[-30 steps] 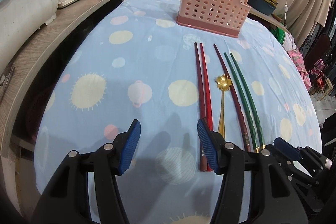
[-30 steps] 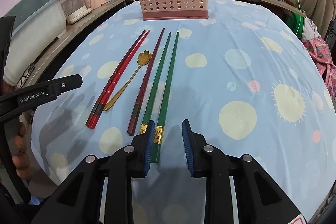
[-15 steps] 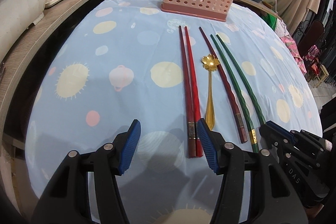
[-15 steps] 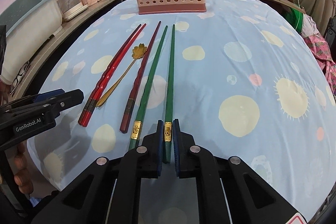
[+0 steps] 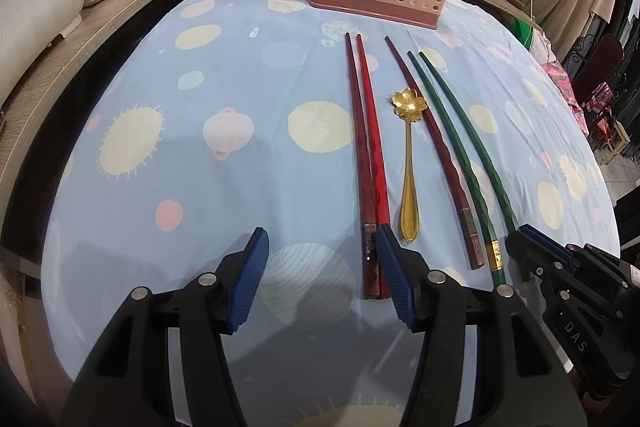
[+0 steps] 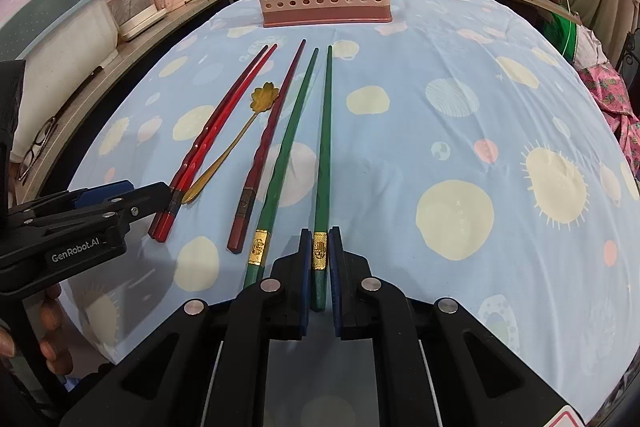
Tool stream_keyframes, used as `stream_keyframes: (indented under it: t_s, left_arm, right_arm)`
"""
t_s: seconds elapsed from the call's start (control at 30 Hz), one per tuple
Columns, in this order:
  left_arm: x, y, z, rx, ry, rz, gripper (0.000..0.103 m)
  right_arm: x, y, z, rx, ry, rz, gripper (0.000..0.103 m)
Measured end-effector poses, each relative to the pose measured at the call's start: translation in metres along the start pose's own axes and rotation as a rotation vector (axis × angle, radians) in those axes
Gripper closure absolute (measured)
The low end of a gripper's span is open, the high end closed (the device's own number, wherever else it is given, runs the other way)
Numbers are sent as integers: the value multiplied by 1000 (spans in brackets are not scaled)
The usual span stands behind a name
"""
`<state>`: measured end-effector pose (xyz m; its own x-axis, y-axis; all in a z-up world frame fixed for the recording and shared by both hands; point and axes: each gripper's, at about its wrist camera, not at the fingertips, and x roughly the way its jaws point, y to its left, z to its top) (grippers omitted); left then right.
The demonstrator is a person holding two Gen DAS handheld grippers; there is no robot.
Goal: Organize utensils
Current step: 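Close the right gripper on a green chopstick while the left grasps a red chopstick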
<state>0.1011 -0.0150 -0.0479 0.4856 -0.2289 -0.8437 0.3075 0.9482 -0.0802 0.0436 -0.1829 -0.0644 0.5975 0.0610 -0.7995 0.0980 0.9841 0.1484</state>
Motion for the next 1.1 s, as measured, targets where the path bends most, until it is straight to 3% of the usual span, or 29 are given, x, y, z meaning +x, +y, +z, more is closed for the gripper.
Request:
stream_keyframes:
  t_s: [0.33, 0.67, 0.77, 0.87, 1.1]
  left_arm:
    - [-1, 4, 0, -13, -9, 14, 59]
    - [2, -3, -4, 26, -19, 38, 60]
    - [1, -2, -4, 27, -22, 32, 73]
    - [0, -2, -5, 29, -19, 7, 94]
    - [-4, -5, -7, 23, -10, -30, 96]
  right_arm:
    - [0, 0, 0, 3, 0, 2, 95]
    - [0, -1, -1, 6, 0, 3, 95]
    - [0, -1, -1, 6, 0, 3, 95]
    - [-1, -1, -1, 5, 0, 3, 95]
    - [-3, -2, -2, 7, -1, 9, 96]
